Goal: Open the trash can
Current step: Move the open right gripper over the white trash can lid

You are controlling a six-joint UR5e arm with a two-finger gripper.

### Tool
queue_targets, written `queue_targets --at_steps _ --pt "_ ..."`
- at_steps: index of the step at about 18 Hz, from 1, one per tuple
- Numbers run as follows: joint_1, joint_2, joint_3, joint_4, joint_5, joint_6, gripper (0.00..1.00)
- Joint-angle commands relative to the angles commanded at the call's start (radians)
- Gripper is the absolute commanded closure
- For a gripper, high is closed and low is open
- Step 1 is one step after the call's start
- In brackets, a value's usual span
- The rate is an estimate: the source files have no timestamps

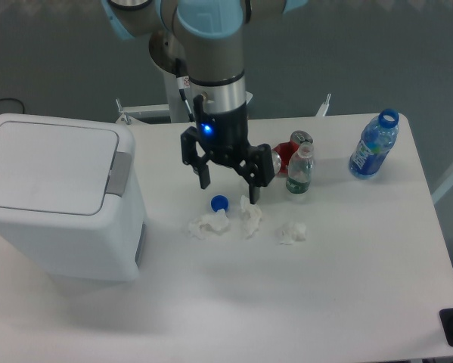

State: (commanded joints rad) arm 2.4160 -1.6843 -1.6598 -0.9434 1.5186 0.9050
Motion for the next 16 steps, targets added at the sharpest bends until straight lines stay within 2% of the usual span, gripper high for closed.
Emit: queue_targets --at_steps 9,16 --pt "-0.008 0.002 0.040 0.000 -0.026 -0.097 0.00" --pt "-0.011 0.006 0.074 0.002 -0.078 -0.262 0.00"
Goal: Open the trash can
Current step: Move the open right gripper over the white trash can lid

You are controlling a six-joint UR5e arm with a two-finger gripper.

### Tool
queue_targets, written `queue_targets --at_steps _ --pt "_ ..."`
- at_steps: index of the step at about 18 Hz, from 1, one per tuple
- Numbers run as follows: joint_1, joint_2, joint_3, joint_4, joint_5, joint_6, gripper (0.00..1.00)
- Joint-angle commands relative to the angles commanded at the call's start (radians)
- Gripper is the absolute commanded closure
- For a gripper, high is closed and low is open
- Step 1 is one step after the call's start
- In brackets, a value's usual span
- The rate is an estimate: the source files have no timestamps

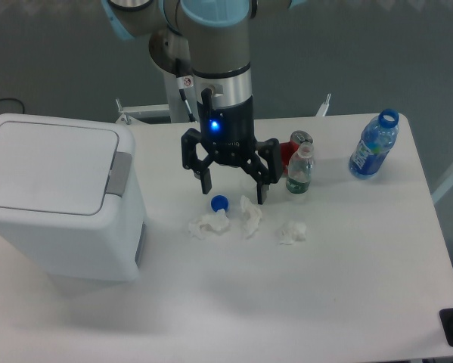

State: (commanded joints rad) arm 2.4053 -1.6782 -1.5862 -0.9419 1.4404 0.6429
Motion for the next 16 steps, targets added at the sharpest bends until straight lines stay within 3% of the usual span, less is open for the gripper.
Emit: queue_targets --at_steps 6,12,16 --pt "-0.009 0.034 -0.009 0.000 -0.002 -0.147 0.00" --pt "-0.084 0.048 -0.034 0.000 -0.009 -0.279 0.00" --pt "-0.094 0.046 -0.063 0.000 -0.113 -0.321 0.00"
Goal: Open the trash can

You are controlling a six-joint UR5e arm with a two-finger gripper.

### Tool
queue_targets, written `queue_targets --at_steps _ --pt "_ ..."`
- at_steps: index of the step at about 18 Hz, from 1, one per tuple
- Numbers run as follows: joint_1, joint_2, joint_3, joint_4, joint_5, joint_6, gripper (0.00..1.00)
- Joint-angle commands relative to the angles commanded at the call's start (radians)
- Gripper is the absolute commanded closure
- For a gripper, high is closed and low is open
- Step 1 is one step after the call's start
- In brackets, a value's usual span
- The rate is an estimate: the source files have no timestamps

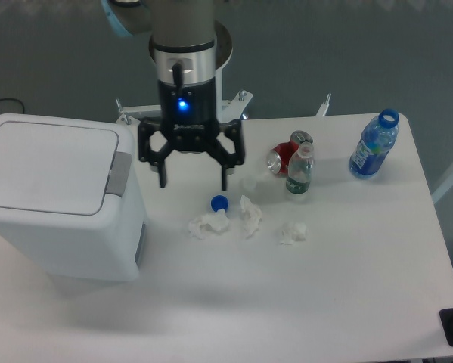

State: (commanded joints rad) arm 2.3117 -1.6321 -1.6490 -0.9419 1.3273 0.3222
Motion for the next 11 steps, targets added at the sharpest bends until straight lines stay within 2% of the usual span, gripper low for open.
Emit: queue_targets --at_steps 2,11 --pt "0.005 0.000 -0.002 -0.002 -0.060 -0.024 0.00" --pt "0.018 0.008 -0.012 -0.006 -0.080 -0.032 0.00"
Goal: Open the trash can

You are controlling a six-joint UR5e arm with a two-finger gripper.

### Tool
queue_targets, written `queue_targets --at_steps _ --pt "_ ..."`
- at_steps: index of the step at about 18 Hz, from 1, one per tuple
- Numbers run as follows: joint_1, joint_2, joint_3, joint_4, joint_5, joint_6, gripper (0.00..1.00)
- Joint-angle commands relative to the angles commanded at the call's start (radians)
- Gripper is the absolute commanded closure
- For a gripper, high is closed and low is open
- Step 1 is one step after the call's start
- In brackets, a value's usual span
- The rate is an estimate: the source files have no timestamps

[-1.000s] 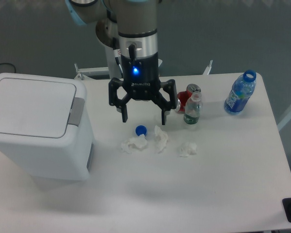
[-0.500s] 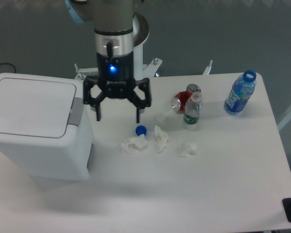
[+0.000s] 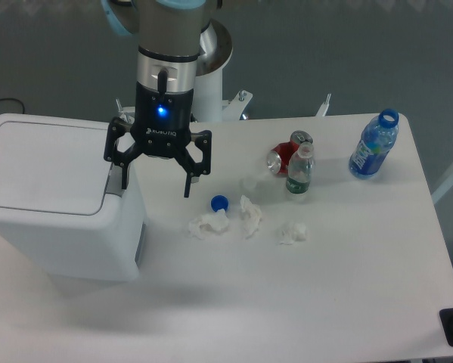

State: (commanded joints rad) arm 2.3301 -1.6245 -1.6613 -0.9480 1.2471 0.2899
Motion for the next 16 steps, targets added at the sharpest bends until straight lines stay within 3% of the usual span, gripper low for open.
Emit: queue_targets --at_steps 7,16 --pt "0.020 0.051 -0.051 -0.005 -0.015 0.012 0.00" --pt "0.032 0.052 -0.060 -0.003 -0.032 0.012 0.00"
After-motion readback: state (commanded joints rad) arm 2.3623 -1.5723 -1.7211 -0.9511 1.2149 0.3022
